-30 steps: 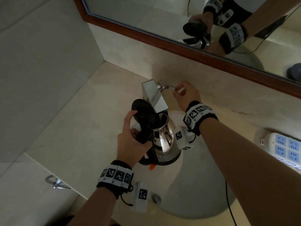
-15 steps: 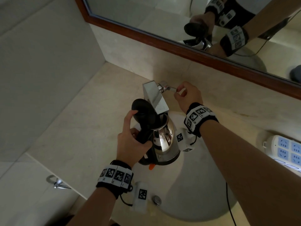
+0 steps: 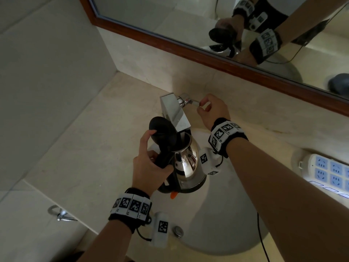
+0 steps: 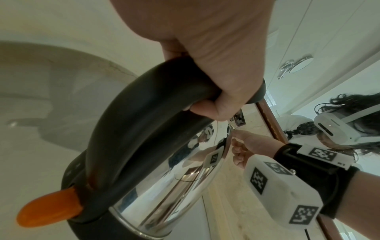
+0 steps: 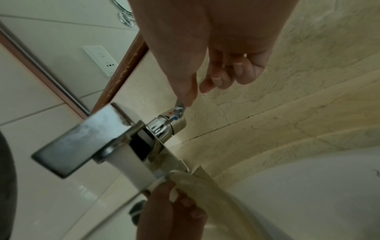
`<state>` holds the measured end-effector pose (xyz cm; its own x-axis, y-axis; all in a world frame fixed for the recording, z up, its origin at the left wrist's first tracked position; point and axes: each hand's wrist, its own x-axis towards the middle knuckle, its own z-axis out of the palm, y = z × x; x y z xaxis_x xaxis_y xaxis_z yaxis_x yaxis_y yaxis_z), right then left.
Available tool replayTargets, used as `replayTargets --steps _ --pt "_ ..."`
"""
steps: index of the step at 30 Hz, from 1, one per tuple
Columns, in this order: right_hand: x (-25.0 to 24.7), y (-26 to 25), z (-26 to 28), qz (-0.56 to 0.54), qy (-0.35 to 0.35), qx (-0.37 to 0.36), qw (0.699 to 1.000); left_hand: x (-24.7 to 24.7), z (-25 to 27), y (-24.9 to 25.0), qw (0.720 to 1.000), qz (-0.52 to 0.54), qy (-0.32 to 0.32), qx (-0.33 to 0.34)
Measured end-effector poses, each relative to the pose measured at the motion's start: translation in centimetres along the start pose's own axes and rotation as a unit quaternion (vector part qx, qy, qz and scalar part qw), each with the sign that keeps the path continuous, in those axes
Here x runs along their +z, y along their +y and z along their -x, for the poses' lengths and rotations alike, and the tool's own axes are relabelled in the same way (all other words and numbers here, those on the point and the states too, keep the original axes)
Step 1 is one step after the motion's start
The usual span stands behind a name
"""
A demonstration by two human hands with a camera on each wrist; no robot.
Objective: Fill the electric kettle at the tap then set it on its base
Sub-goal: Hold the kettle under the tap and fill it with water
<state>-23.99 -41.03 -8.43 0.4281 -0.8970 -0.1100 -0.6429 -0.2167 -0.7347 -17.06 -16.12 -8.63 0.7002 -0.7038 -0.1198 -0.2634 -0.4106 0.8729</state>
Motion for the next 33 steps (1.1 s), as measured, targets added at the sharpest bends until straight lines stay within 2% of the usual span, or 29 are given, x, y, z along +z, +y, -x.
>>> replayTargets --steps 15,25,33 --pt "0.24 0.07 -0.19 0.004 0.004 0.000 1.000 0.22 -0.38 -0.35 1.000 -0.010 -0.006 0.006" --pt "0.51 0.24 0.17 0.060 0.014 -0.033 0.998 0.52 -0.16 -0.50 1.000 -0.001 -0.009 0.002" --pt "0.16 0.53 -0.07 0.063 0.003 -0.040 0.997 -0.02 -0.63 -0.59 1.000 -0.003 -0.004 0.012"
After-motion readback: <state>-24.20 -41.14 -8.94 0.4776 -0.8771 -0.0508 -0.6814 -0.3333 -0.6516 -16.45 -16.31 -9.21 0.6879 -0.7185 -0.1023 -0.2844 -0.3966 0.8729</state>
